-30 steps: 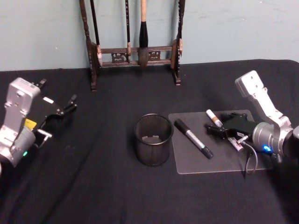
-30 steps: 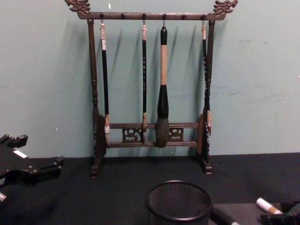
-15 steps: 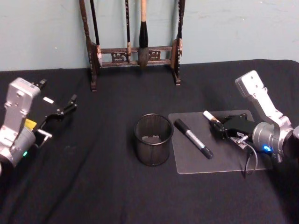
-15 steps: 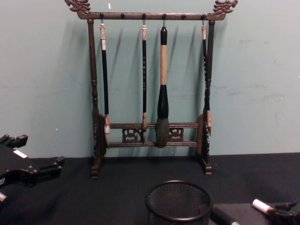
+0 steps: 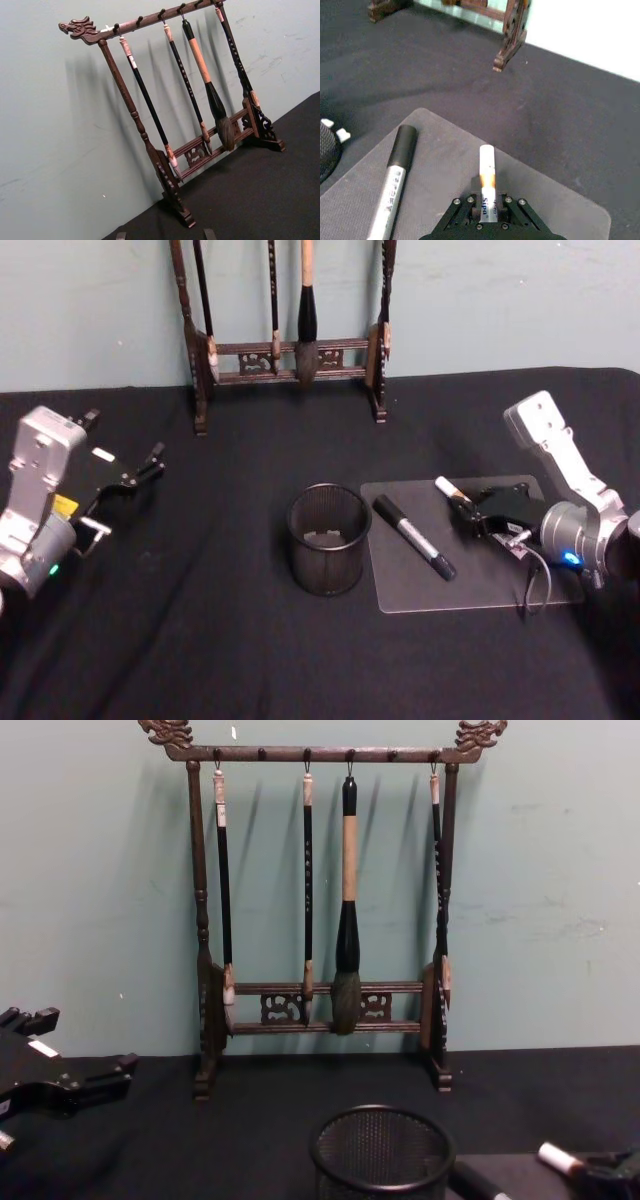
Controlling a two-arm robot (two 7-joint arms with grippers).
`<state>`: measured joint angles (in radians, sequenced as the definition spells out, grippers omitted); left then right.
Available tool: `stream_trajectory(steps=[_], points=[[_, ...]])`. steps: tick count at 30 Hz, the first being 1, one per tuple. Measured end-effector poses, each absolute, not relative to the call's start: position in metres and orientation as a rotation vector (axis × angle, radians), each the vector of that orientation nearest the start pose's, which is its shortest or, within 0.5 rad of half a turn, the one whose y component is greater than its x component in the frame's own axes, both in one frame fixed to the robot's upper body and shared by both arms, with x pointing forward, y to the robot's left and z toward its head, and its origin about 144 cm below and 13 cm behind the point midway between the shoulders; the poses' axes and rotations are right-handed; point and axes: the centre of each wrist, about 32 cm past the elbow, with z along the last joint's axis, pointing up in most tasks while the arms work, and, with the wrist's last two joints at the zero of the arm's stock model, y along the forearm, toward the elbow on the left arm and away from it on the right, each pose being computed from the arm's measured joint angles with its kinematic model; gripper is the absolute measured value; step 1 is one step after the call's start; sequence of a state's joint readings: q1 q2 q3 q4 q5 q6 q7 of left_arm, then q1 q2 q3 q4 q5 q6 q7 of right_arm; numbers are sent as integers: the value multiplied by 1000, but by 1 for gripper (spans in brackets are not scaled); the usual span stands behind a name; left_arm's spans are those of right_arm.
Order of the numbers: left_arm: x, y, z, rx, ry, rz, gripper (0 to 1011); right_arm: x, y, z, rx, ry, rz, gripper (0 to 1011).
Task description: Pick up the water-based marker from the table and place it into the pen holder.
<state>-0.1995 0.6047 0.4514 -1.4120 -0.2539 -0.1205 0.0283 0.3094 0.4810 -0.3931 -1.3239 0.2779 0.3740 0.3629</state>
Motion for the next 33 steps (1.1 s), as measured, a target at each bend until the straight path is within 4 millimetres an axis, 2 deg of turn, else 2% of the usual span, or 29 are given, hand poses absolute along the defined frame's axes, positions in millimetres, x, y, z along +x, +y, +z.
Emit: stream_trajectory(steps=[8,17,23,33], points=[[489,310,1140,304,-285,1248,1001,523,-293,1164,-471,93,-1015,171],[489,310,1140,304,-285,1248,1001,512,-282,1179,-266,-68,-1005,171],[489,310,1140,304,-285,1248,1001,506,-265,1179,-94,-161,-956,172],[489,310,1140,304,-285,1248,1001,502,-236,1175,64,-183,-842,171]])
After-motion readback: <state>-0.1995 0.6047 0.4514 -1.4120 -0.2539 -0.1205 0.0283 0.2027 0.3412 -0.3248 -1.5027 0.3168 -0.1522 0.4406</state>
